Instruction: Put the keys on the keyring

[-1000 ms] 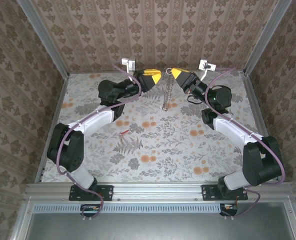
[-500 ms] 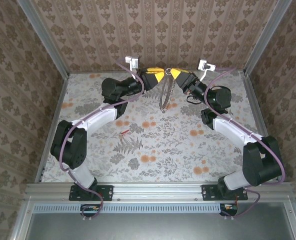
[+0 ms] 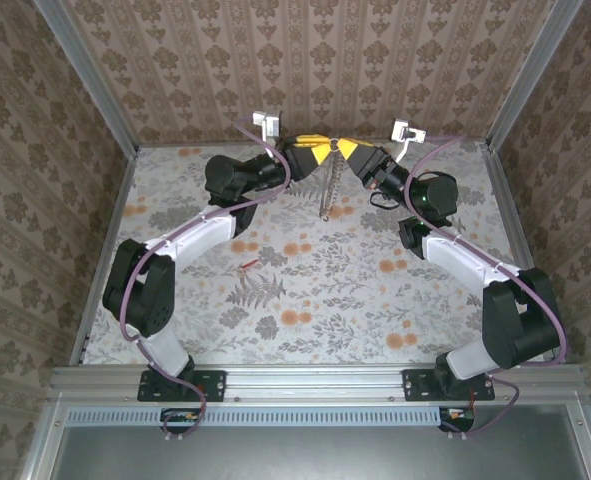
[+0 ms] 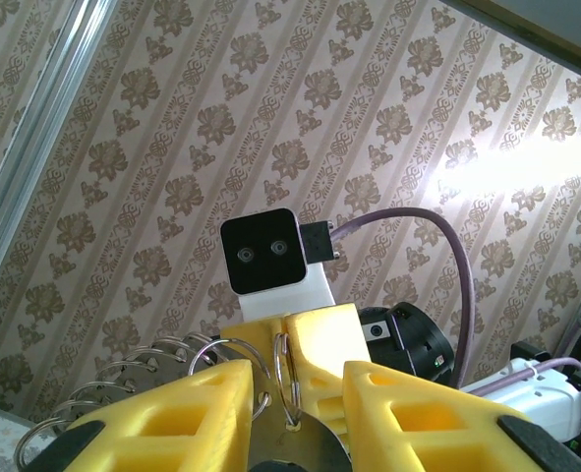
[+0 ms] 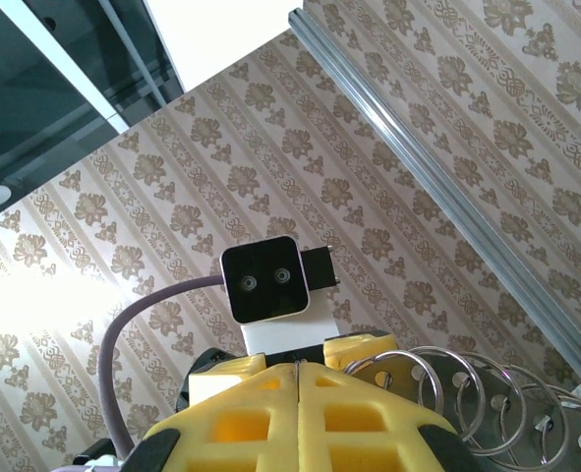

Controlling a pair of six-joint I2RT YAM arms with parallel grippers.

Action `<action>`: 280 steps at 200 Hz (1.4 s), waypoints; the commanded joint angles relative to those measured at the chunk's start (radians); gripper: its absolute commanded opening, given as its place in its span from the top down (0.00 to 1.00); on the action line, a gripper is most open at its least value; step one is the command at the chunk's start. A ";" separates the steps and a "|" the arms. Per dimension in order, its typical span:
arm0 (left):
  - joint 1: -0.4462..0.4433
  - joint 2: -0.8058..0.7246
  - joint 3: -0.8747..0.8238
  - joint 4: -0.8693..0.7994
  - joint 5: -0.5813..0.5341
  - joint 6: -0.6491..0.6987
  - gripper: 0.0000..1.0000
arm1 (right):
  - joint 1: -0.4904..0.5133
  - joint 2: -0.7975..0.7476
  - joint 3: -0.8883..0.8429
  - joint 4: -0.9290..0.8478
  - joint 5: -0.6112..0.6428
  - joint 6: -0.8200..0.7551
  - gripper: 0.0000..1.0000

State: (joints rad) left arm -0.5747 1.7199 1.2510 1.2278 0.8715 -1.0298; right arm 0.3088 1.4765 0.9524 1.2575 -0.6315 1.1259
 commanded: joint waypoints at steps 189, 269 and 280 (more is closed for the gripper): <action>-0.022 0.026 0.045 0.054 0.023 -0.005 0.99 | 0.007 -0.001 0.019 0.065 0.018 0.004 1.00; 0.020 -0.062 -0.049 -0.009 0.024 0.216 1.00 | -0.060 -0.073 -0.034 -0.122 0.042 -0.040 0.67; 0.030 -0.082 -0.070 -0.040 0.027 0.274 1.00 | -0.075 -0.099 -0.056 -0.158 0.042 -0.054 0.66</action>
State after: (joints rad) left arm -0.5686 1.7210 1.2160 1.2011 0.8780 -0.9134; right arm 0.2672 1.4498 0.9367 1.1790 -0.6128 1.1137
